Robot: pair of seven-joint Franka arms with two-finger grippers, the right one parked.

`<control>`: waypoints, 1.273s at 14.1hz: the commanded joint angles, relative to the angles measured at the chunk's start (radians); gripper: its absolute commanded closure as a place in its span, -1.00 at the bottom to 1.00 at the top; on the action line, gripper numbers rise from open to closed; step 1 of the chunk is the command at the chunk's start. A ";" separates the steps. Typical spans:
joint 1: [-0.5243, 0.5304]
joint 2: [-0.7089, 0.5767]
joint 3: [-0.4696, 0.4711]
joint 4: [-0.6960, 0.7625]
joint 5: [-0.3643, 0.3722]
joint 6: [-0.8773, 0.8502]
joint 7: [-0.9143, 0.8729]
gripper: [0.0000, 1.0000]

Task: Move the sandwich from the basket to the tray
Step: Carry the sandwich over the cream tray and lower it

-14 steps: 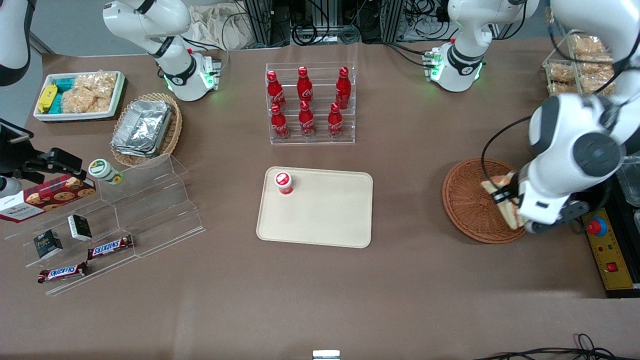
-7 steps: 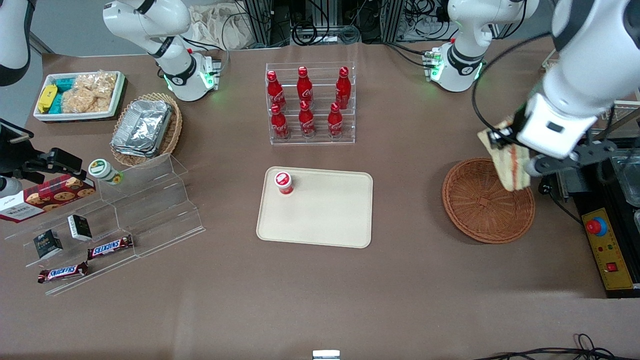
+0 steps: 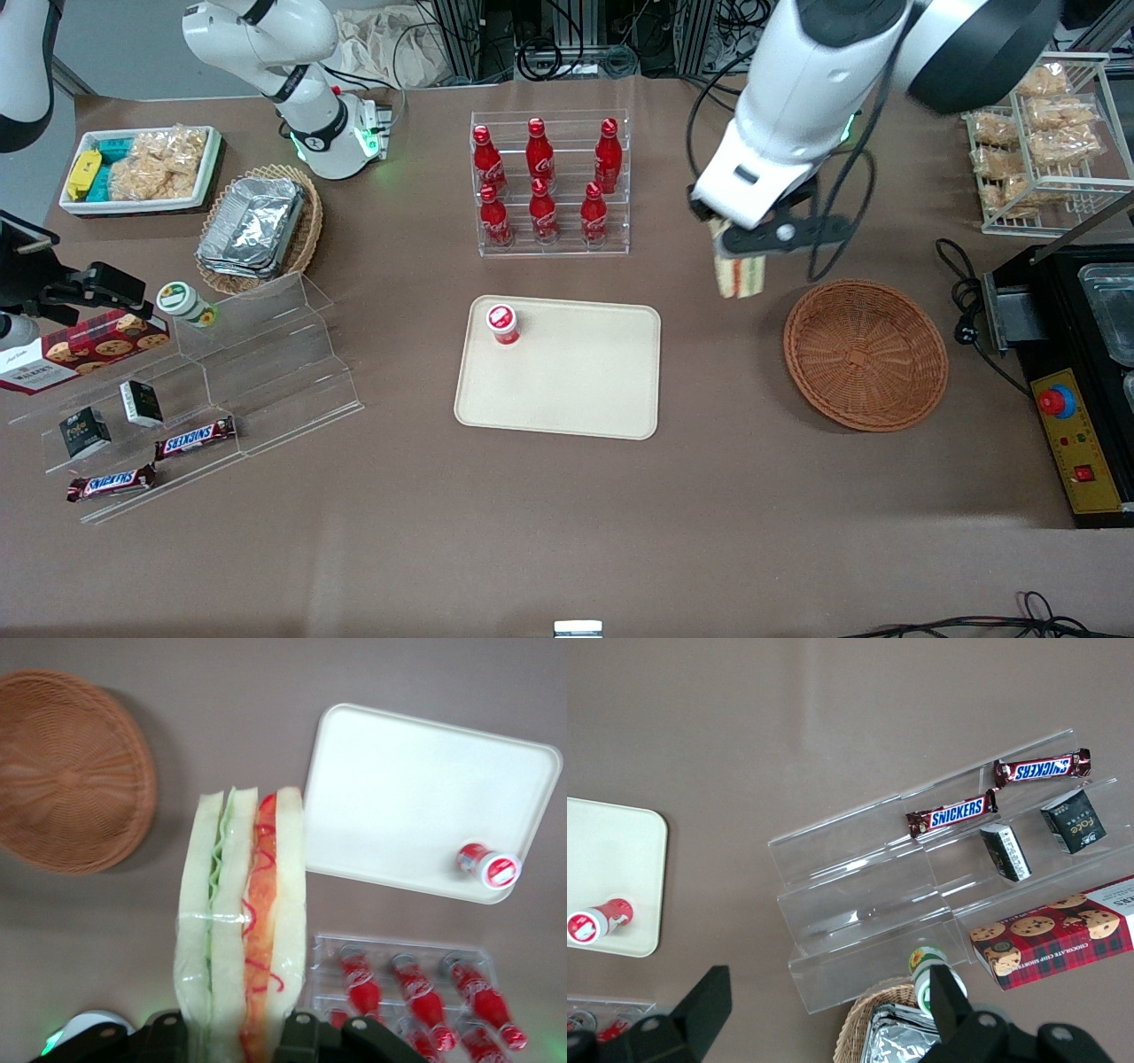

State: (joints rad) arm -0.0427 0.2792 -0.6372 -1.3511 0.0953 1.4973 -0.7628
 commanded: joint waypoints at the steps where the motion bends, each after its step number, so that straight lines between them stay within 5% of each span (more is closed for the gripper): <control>1: -0.023 0.162 -0.010 0.029 0.012 0.082 -0.029 0.34; 8: -0.091 0.474 -0.004 0.012 0.155 0.406 -0.113 0.35; 16: -0.125 0.649 0.001 -0.006 0.326 0.524 -0.207 0.33; 17: -0.131 0.656 0.001 -0.005 0.340 0.524 -0.213 0.24; 18: -0.132 0.657 0.001 -0.005 0.342 0.524 -0.213 -0.06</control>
State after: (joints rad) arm -0.1615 0.9315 -0.6355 -1.3679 0.4064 2.0171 -0.9436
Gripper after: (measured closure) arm 0.639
